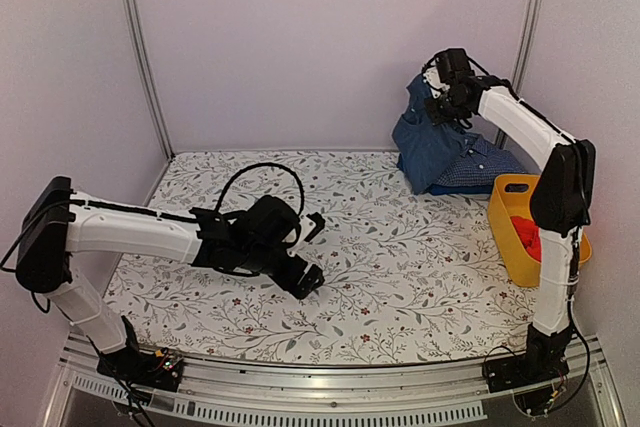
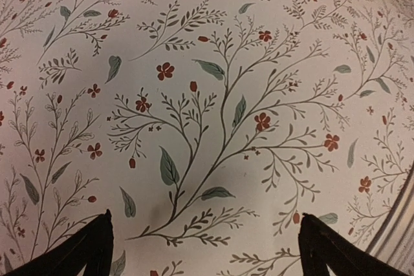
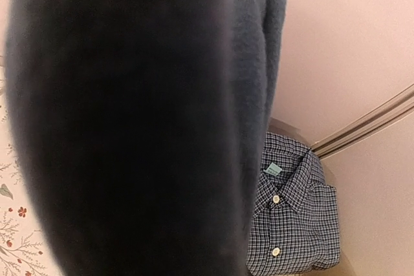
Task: Fold and stack the mixed laundry pile
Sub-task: Place the square-folded T-shirt at the corner of the board.
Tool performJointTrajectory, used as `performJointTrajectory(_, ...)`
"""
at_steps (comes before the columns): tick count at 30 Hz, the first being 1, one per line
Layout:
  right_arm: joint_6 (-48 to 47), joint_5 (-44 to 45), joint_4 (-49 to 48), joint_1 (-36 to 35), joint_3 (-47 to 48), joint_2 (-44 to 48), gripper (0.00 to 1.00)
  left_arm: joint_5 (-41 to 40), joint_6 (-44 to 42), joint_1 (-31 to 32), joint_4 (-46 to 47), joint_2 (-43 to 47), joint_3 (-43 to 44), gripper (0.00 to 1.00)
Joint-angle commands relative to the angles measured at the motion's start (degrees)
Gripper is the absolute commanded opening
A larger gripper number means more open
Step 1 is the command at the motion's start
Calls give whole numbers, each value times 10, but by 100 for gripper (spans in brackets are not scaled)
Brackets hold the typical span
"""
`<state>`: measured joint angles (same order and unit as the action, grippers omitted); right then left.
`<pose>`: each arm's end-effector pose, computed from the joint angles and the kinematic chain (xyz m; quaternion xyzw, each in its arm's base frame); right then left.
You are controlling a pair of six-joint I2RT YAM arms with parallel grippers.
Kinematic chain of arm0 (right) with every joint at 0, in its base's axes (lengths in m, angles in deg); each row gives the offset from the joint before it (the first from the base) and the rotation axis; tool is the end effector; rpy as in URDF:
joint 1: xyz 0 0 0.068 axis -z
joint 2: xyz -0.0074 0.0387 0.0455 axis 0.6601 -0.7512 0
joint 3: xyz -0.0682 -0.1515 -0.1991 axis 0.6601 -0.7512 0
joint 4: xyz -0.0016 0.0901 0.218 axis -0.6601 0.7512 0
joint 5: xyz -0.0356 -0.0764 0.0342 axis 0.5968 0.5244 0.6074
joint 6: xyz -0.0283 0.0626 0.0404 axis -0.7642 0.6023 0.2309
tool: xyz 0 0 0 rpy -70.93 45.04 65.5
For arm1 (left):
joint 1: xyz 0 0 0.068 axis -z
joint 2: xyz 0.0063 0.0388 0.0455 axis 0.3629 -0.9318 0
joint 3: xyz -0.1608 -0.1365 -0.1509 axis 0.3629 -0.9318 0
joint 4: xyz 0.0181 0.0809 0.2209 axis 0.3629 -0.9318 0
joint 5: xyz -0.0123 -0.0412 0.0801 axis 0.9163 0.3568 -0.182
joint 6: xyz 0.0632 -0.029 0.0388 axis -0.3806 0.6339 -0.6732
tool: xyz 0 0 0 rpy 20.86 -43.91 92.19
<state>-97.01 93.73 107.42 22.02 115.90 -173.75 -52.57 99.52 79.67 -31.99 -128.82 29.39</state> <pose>0.4548 0.1336 0.3097 -0.1605 0.8727 -0.1320 0.4419 0.1764 -0.2736 0.1698 0.3293 0.8849 -0.1580 0.2890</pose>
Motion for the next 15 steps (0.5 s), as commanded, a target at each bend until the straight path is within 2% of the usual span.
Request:
performJointTrajectory(1,-2,-3,-18,11,22,40,0,2,-9,-5,-5,-9,18,100)
performJointTrajectory(5,-13,12,-19,18,23,41,0,0,-11,-5,-11,-13,20,100)
performJointTrajectory(15,-30,-36,-48,62,-11,12,0,-3,-10,-5,-26,-21,29,100)
